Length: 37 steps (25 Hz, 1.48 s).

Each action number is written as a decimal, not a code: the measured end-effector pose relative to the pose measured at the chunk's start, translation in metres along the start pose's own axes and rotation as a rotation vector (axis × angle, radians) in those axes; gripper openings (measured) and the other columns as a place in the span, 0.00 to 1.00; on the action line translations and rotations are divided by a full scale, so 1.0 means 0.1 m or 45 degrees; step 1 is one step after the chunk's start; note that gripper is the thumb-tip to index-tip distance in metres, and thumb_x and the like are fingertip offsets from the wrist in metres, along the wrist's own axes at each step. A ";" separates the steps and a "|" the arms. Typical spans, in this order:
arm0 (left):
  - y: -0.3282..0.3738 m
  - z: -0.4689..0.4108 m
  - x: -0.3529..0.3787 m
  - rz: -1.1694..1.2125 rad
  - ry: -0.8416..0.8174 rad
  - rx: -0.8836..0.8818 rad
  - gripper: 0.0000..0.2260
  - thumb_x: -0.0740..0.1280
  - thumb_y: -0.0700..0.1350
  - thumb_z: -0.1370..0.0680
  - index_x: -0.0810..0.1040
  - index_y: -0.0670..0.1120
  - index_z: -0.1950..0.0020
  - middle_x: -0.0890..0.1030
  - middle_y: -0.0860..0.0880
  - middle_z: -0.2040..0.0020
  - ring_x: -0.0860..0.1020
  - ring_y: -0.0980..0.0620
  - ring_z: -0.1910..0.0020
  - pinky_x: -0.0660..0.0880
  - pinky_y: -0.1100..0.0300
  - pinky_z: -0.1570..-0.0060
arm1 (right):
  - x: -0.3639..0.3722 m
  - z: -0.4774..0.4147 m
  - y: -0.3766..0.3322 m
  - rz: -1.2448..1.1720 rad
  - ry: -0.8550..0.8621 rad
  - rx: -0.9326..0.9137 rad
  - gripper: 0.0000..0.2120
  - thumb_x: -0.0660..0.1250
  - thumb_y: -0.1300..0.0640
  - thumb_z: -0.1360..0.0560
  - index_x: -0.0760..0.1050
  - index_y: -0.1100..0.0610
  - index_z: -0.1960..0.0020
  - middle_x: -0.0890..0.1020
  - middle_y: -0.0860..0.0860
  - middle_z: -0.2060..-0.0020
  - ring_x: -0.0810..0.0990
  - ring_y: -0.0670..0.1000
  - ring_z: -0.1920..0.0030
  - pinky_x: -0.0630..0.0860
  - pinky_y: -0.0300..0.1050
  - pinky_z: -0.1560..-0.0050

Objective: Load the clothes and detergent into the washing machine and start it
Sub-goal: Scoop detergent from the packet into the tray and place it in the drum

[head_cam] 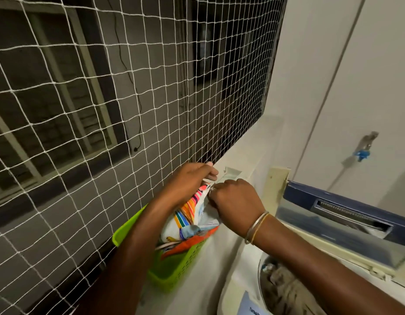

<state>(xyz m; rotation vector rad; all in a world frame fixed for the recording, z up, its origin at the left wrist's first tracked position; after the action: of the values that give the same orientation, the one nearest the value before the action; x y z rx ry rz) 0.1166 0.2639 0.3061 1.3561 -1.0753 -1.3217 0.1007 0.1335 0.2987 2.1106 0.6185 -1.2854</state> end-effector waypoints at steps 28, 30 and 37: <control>-0.12 0.11 -0.10 -0.054 0.073 0.092 0.17 0.59 0.54 0.17 0.85 0.49 0.47 0.86 0.50 0.51 0.84 0.48 0.51 0.79 0.49 0.43 | 0.32 0.09 -0.12 -0.748 0.155 0.040 0.13 0.63 0.48 0.21 0.82 0.54 0.49 0.86 0.51 0.57 0.82 0.52 0.60 0.76 0.47 0.47; -0.13 0.11 -0.10 -0.056 0.076 0.101 0.16 0.59 0.54 0.17 0.85 0.49 0.47 0.86 0.49 0.51 0.84 0.47 0.51 0.79 0.48 0.42 | 0.33 0.12 -0.11 -0.830 0.148 0.036 0.11 0.63 0.50 0.21 0.82 0.54 0.50 0.86 0.51 0.57 0.82 0.52 0.60 0.75 0.46 0.47; -0.05 0.14 -0.09 -0.021 0.068 0.119 0.17 0.58 0.52 0.16 0.84 0.45 0.46 0.86 0.50 0.51 0.85 0.49 0.53 0.80 0.55 0.48 | 0.26 0.03 -0.09 -0.897 0.281 0.113 0.09 0.64 0.57 0.25 0.81 0.58 0.58 0.84 0.53 0.63 0.79 0.54 0.64 0.77 0.49 0.52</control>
<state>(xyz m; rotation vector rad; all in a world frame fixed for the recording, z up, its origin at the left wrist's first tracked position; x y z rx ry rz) 0.1026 0.2736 0.3026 1.4641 -1.1037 -1.2530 0.1043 0.1401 0.2718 2.2054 1.5244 -1.4483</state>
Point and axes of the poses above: each hand's wrist, its own z-axis away from the middle knuckle, its own x-axis out of the palm, y = z × x, the point moved 3 cm from there along -z, towards the middle knuckle
